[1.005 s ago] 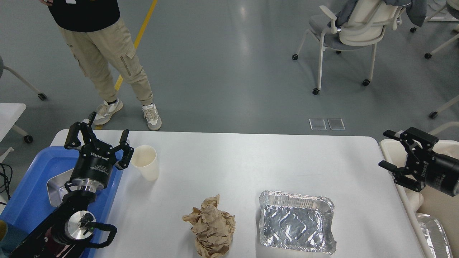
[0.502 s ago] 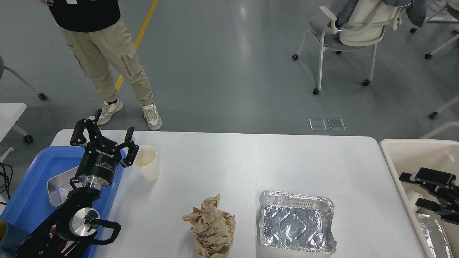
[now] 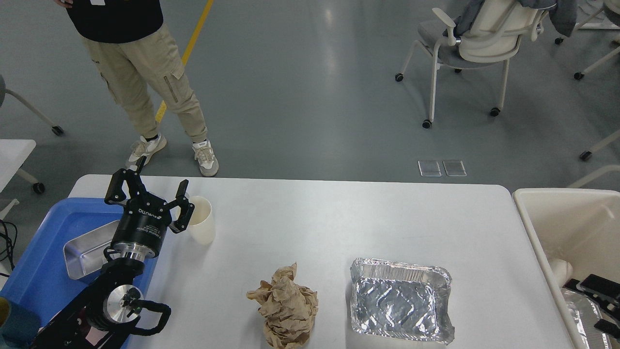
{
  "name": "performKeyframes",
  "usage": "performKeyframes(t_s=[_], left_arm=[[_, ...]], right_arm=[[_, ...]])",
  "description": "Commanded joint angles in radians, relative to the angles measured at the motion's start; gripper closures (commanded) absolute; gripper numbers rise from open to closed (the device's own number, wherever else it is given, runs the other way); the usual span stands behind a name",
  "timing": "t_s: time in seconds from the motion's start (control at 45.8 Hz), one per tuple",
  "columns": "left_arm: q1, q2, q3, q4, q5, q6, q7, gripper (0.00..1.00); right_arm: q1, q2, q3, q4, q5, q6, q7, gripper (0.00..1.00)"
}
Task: Tidy desktop
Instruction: 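Return the left arm to rest and move the right gripper toward the white bin, then reach the right gripper to the near edge of the foil tray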
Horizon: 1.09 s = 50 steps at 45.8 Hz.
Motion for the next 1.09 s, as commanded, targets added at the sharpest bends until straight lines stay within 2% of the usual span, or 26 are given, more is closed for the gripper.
performKeyframes(t_s=[0.0,0.349,0.611,0.721,0.852,1.07], left_arm=[[-0.005,-0.003,0.0,0.001,0.0,0.0,-0.001,0.03],[-0.006,0.004,0.0,0.01,0.0,0.0,-0.003,0.03],[-0.002,0.007,0.0,0.013,0.001,0.0,-0.005,0.03],[0.001,0.011,-0.001,0.02,0.001,-0.001,-0.005,0.03],[0.006,0.011,-0.001,0.039,0.0,-0.027,-0.006,0.03],[0.02,0.019,-0.004,0.056,0.001,-0.05,-0.009,0.03]], right_arm=[[0.002,0.009,-0.008,-0.007,0.021,-0.011,0.008,0.0],[0.012,0.056,-0.012,-0.03,-0.013,0.012,0.013,0.0],[0.083,0.22,-0.054,-0.111,-0.37,0.12,0.028,0.0],[0.156,0.28,-0.097,-0.151,-0.469,0.138,0.048,0.0],[0.278,0.329,-0.199,-0.189,-0.481,0.147,0.081,0.0],[0.443,0.43,-0.356,-0.246,-0.482,0.147,0.088,0.0]])
